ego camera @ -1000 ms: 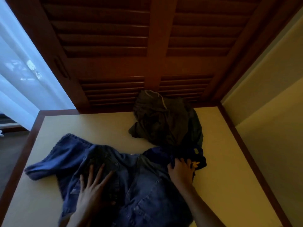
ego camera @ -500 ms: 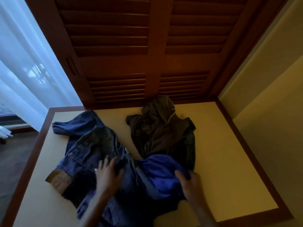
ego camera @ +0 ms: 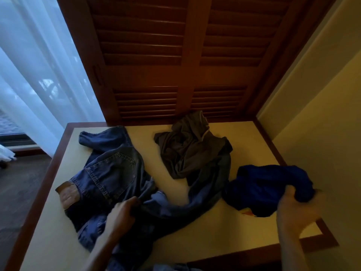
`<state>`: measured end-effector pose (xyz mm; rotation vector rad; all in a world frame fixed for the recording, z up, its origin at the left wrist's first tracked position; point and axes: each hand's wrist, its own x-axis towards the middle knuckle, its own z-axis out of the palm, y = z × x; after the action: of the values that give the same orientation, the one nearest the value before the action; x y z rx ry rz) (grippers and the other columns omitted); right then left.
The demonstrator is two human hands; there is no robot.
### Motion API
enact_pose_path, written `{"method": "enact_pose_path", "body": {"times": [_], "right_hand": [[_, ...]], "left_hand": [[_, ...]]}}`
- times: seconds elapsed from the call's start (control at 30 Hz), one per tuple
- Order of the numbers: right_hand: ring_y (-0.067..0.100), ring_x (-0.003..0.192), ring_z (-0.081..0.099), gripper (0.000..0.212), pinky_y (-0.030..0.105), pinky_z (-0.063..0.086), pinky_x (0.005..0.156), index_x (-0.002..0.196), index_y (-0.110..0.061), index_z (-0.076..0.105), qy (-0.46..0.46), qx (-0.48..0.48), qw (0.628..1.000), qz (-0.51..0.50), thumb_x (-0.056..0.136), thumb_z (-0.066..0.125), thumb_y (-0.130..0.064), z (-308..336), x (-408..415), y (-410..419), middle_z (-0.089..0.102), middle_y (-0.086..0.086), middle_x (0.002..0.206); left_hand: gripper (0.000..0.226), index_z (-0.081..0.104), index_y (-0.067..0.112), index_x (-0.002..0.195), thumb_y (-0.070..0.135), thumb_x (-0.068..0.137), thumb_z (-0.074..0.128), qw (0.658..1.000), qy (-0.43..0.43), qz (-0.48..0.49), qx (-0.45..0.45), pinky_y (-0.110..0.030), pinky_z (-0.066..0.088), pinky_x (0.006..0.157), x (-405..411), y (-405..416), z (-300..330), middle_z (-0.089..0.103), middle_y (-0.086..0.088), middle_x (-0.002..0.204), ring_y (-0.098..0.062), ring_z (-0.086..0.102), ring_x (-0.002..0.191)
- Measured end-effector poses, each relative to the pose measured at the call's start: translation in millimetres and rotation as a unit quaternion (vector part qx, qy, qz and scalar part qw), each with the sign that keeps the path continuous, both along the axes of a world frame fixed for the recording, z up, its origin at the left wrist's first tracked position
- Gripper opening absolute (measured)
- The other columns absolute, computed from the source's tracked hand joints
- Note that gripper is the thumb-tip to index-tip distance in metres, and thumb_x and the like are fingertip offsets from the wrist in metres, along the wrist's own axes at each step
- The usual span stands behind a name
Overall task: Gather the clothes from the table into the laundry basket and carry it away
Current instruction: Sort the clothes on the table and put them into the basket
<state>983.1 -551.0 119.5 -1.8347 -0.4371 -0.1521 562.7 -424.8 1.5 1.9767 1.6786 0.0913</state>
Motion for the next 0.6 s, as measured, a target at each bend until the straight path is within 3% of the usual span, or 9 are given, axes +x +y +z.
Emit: {"method": "enact_pose_path", "body": {"times": [0.1,0.17,0.23,0.33,0.4,0.47,0.53,0.6], "right_hand": [[0.043,0.107,0.060,0.044,0.057,0.053,0.088,0.128,0.002,0.050,0.049,-0.194,0.976,0.084,0.091,0.069,-0.011,-30,11,11,0.061,0.028,0.117],[0.042,0.099,0.062,0.045,0.055,0.053,0.083,0.127,-0.002,0.050,0.092,-0.330,0.920,0.189,0.092,0.069,-0.023,-49,1,22,0.062,0.025,0.112],[0.038,0.110,0.056,0.049,0.055,0.047,0.094,0.125,-0.011,0.051,0.049,-0.411,0.883,0.222,0.090,0.067,-0.041,-66,-17,36,0.058,0.016,0.122],[0.038,0.134,0.039,0.072,0.056,0.028,0.108,0.137,-0.016,0.043,0.008,-0.434,0.869,0.239,0.085,0.063,-0.062,-82,-55,67,0.046,0.011,0.140],[0.041,0.136,0.036,0.101,0.056,0.035,0.108,0.150,-0.014,0.025,0.119,-0.394,0.869,0.273,0.077,0.069,-0.067,-94,-79,86,0.037,0.015,0.149],[0.044,0.136,0.038,0.114,0.050,0.043,0.105,0.157,-0.011,0.004,0.191,-0.406,0.852,0.271,0.079,0.077,-0.051,-112,-97,97,0.033,0.022,0.152],[0.043,0.125,0.052,0.105,0.046,0.051,0.096,0.157,-0.011,-0.003,0.214,-0.442,0.835,0.248,0.087,0.072,-0.032,-129,-106,101,0.046,0.024,0.143],[0.041,0.114,0.060,0.081,0.049,0.053,0.092,0.154,-0.013,0.019,0.174,-0.449,0.843,0.239,0.090,0.066,-0.027,-128,-109,99,0.058,0.019,0.131]], "left_hand": [[0.052,0.053,0.054,0.102,0.012,0.074,0.065,0.996,-0.079,0.024,-0.016,-0.040,0.057,0.070,-39,2,-7,0.073,0.005,0.096,-0.025,0.071,0.096],[0.049,0.052,0.068,0.107,0.040,0.070,0.066,0.996,-0.083,0.010,-0.004,-0.044,0.051,0.088,-51,0,-2,0.068,0.002,0.121,-0.029,0.061,0.116],[0.065,0.051,0.058,0.130,0.071,0.067,0.057,0.997,-0.059,0.045,0.026,-0.052,0.037,0.105,-56,2,5,0.049,0.000,0.149,-0.034,0.040,0.137],[0.106,0.030,0.048,0.150,0.087,0.059,0.066,0.976,-0.045,0.211,0.017,-0.058,0.011,0.120,-68,11,16,0.014,-0.009,0.167,-0.035,0.010,0.153],[0.124,0.010,0.044,0.157,0.086,0.057,0.071,0.958,-0.041,0.277,-0.058,-0.063,0.002,0.121,-79,17,9,-0.003,-0.012,0.169,-0.040,-0.001,0.154],[0.131,-0.005,0.041,0.158,0.085,0.060,0.070,0.960,-0.001,0.257,-0.114,-0.068,0.006,0.119,-79,15,-5,-0.016,-0.010,0.168,-0.044,-0.002,0.153],[0.129,-0.015,0.037,0.158,0.086,0.067,0.063,0.968,0.064,0.211,-0.121,-0.069,0.011,0.117,-75,8,-21,-0.020,-0.009,0.168,-0.046,-0.002,0.153],[0.122,-0.017,0.034,0.158,0.082,0.075,0.058,0.970,0.085,0.199,-0.107,-0.068,0.013,0.117,-74,4,-29,-0.015,-0.007,0.169,-0.045,0.000,0.153]]}}
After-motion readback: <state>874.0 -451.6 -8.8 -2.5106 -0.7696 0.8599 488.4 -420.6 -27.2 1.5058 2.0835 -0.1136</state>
